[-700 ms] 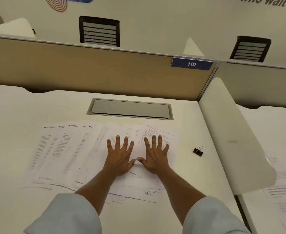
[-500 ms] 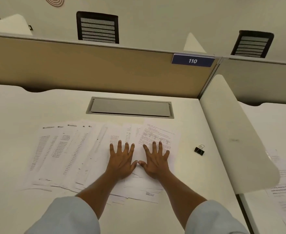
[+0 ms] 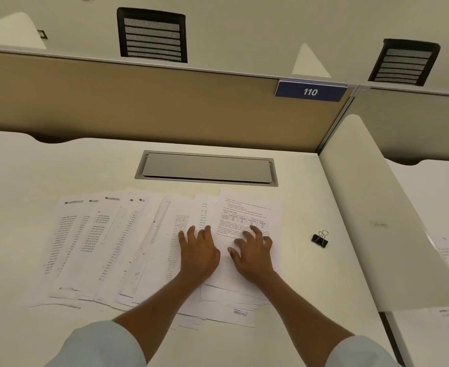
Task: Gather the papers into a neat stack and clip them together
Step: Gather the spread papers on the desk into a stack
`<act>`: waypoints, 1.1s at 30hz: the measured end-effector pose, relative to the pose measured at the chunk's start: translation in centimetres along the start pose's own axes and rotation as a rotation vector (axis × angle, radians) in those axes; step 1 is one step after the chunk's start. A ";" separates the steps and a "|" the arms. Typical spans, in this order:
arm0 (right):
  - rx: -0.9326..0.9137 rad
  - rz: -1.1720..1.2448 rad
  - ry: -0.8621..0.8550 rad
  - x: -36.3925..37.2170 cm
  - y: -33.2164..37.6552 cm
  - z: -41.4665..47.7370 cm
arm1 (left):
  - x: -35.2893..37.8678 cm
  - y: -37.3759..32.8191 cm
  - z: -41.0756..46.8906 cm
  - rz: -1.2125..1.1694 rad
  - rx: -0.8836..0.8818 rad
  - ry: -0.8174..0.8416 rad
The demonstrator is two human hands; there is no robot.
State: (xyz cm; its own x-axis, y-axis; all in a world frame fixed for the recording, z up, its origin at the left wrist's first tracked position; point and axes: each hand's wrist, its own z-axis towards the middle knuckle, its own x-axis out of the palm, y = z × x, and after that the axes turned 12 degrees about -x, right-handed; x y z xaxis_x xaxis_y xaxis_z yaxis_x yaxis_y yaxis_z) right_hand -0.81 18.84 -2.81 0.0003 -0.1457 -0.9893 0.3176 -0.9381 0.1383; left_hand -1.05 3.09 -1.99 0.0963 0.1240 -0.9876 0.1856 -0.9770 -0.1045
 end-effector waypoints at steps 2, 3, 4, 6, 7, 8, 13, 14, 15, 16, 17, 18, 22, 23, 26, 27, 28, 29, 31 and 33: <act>0.181 -0.026 -0.030 -0.5 0.2 0.7 | -0.2 -0.3 0.3 -0.026 -0.035 -0.017; 0.301 -0.015 -0.035 -0.8 0.3 1.0 | -0.3 -0.5 0.4 -0.048 -0.064 -0.021; 0.429 0.012 -0.026 -1.2 0.4 1.4 | -0.5 -0.7 0.6 -0.078 -0.103 -0.008; 0.651 0.085 0.014 -1.9 0.4 1.9 | -0.9 -1.3 0.9 -0.146 -0.206 0.045; 0.725 0.112 0.027 -2.2 0.2 2.1 | -1.1 -1.6 1.2 -0.181 -0.252 0.063; 0.768 0.126 0.037 -2.3 0.0 2.3 | -1.3 -1.9 1.4 -0.215 -0.286 0.073; 0.800 0.188 0.059 -2.2 -1.0 2.8 | -2.0 -2.4 2.6 -0.261 -0.314 0.079; 0.823 0.218 0.059 -2.4 -1.2 3.0 | -2.0 -2.4 2.8 -0.277 -0.329 0.091; 0.848 0.245 0.058 -2.6 -1.3 3.2 | -2.1 -2.4 3.0 -0.295 -0.347 0.104; 0.870 0.269 0.059 -2.8 -1.5 3.3 | -2.2 -2.4 3.2 -0.308 -0.360 0.116; 0.890 0.296 0.063 -2.9 -1.7 3.4 | -2.3 -2.3 3.4 -0.313 -0.369 0.132; 0.909 0.324 0.061 -3.0 -1.8 3.5 | -2.3 -2.3 3.6 -0.310 -0.373 0.150; 0.926 0.424 0.036 -3.3 -2.8 3.5 | -2.7 -2.1 4.0 -0.307 -0.401 0.206; 0.904 0.463 0.032 -3.4 -3.0 3.5 | -2.8 -2.0 4.0 -0.323 -0.409 0.212; 0.857 0.613 -0.035 -3.7 -3.6 3.1 | -2.8 -1.9 4.0 -0.359 -0.432 0.218; 0.849 0.645 -0.057 -3.7 -3.7 2.9 | -2.8 -1.8 4.1 -0.359 -0.436 0.210; 0.845 0.676 -0.085 -3.7 -3.7 2.8 | -2.9 -1.7 4.1 -0.363 -0.443 0.196; 0.850 0.711 -0.115 -3.8 -3.6 2.6 | -2.9 -1.7 4.1 -0.377 -0.450 0.182; 0.875 0.807 -0.163 -3.8 -3.3 2.3 | -2.9 -1.6 4.2 -0.461 -0.465 0.174; 0.904 0.906 -0.198 -3.8 -3.0 2.0 | -2.8 -1.5 4.4 -0.572 -0.466 0.171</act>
State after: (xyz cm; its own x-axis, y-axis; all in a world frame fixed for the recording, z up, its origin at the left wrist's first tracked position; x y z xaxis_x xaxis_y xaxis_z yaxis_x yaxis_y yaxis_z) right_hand -3.62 21.56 0.60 -0.2877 -0.8078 -0.5146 -0.4714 -0.3483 0.8102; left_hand -5.90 3.44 0.44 0.0042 0.6520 -0.7582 0.6430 -0.5824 -0.4973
